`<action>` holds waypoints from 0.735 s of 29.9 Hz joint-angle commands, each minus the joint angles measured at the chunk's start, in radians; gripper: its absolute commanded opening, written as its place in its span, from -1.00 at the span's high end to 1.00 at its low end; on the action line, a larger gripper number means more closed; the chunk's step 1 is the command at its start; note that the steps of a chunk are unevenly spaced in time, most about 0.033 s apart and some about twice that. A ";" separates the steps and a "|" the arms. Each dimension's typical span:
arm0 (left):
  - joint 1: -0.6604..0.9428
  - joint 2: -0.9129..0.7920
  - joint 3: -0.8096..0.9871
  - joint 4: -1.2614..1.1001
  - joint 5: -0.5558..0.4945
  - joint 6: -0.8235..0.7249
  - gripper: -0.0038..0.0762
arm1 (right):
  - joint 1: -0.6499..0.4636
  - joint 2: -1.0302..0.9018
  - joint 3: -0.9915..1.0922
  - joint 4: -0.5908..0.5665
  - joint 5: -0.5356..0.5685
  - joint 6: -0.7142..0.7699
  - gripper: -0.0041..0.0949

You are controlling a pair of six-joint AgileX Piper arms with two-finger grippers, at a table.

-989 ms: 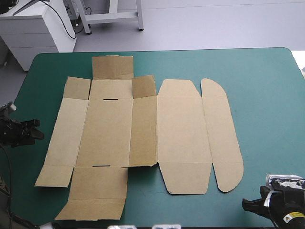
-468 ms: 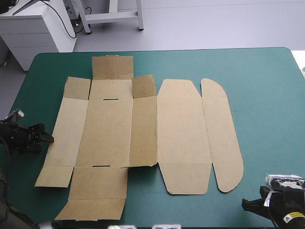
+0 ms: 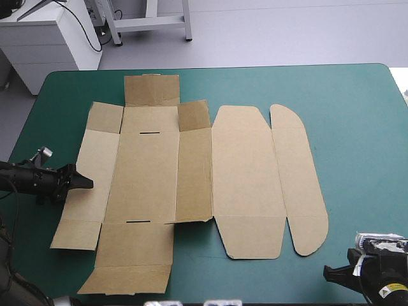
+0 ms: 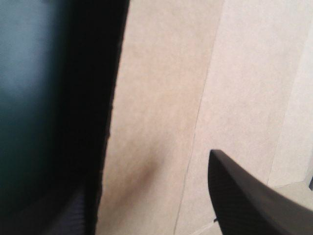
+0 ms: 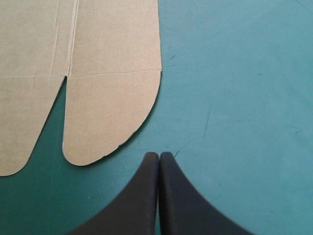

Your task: Fold the box

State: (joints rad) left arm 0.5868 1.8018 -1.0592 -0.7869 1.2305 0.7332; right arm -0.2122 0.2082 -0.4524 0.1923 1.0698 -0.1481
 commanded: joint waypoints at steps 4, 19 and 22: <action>-0.051 -0.006 0.005 0.021 0.063 -0.004 -0.15 | 0.001 0.013 -0.026 0.014 -0.056 -0.005 0.96; -0.050 -0.006 0.005 -0.109 0.063 -0.002 0.22 | 0.001 0.013 -0.026 0.014 -0.056 -0.005 0.96; -0.053 -0.006 0.005 -0.111 0.063 -0.002 0.22 | 0.001 0.013 -0.026 0.014 -0.056 -0.005 0.96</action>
State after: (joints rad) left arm 0.5467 1.8256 -1.0448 -0.8543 1.2164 0.7332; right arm -0.2122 0.2082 -0.4524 0.1934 1.0698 -0.1481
